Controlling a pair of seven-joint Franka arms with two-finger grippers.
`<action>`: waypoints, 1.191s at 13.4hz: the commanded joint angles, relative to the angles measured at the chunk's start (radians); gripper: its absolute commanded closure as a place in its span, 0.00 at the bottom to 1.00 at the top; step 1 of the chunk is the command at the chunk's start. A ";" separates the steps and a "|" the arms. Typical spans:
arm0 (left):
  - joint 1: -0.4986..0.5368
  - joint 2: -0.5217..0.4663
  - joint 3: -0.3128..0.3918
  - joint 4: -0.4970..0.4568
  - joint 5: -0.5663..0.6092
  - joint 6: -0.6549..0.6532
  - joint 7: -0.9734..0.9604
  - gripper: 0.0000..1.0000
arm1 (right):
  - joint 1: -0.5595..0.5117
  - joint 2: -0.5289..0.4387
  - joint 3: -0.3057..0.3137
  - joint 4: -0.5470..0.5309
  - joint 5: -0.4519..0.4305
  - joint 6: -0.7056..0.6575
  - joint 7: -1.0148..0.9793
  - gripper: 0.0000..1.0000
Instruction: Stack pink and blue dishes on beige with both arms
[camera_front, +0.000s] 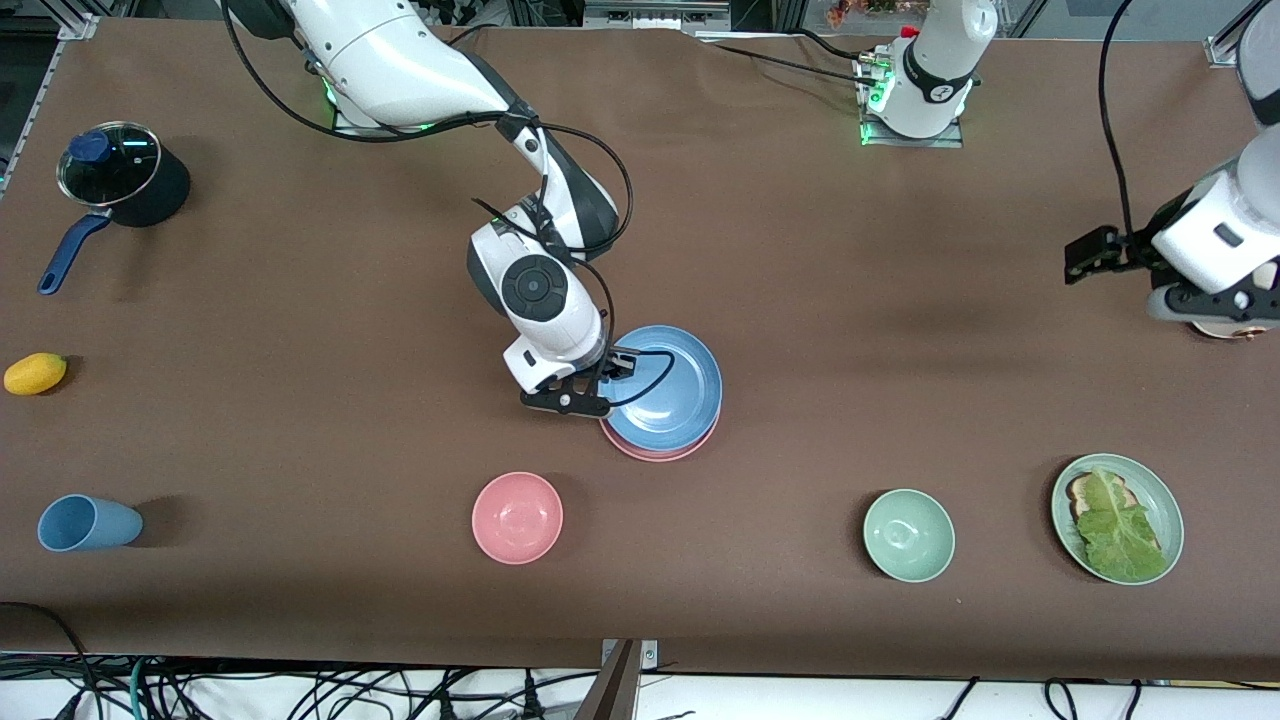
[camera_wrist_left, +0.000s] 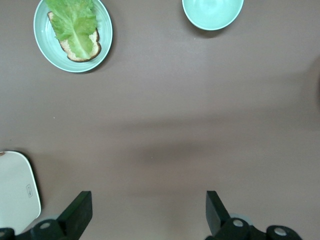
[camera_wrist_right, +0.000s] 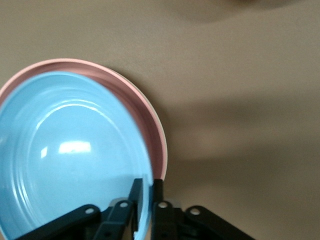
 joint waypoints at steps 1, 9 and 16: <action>-0.019 -0.042 0.021 -0.026 -0.045 -0.009 0.011 0.00 | 0.007 0.010 -0.004 -0.001 0.015 0.052 0.007 0.67; -0.005 -0.043 0.012 0.000 -0.045 -0.008 -0.021 0.00 | -0.088 -0.111 -0.021 0.012 0.003 -0.083 -0.078 0.00; -0.006 -0.028 0.017 0.039 -0.045 0.003 -0.006 0.00 | -0.229 -0.273 -0.154 -0.002 0.019 -0.360 -0.375 0.00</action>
